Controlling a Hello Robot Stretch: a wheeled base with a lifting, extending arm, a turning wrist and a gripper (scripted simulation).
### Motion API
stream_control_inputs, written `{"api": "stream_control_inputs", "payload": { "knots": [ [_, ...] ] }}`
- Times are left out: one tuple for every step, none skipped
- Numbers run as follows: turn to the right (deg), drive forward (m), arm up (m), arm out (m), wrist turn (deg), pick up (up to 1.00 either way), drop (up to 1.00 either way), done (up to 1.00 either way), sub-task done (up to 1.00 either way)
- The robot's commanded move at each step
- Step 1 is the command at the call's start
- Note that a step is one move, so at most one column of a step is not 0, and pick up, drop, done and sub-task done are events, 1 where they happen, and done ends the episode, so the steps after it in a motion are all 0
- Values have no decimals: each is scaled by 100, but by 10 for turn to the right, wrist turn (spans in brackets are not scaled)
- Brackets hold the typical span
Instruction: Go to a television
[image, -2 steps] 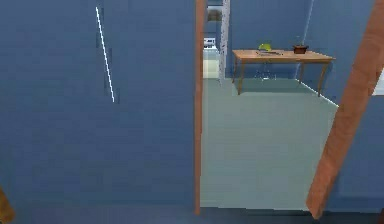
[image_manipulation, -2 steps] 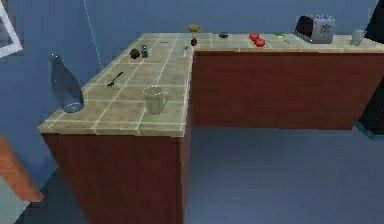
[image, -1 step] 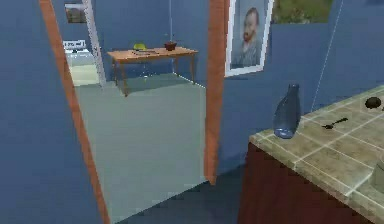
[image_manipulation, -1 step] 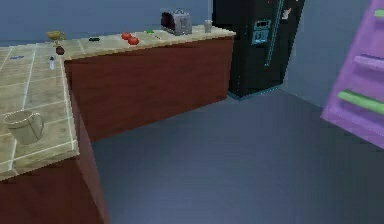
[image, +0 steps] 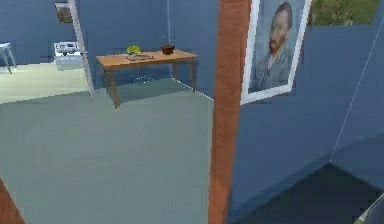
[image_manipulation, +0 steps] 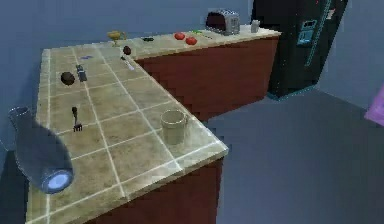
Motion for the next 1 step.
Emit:
{"api": "stream_control_inputs", "payload": {
  "knots": [
    [-210,0,0,0,0,0,0,0,0]
  ]
}}
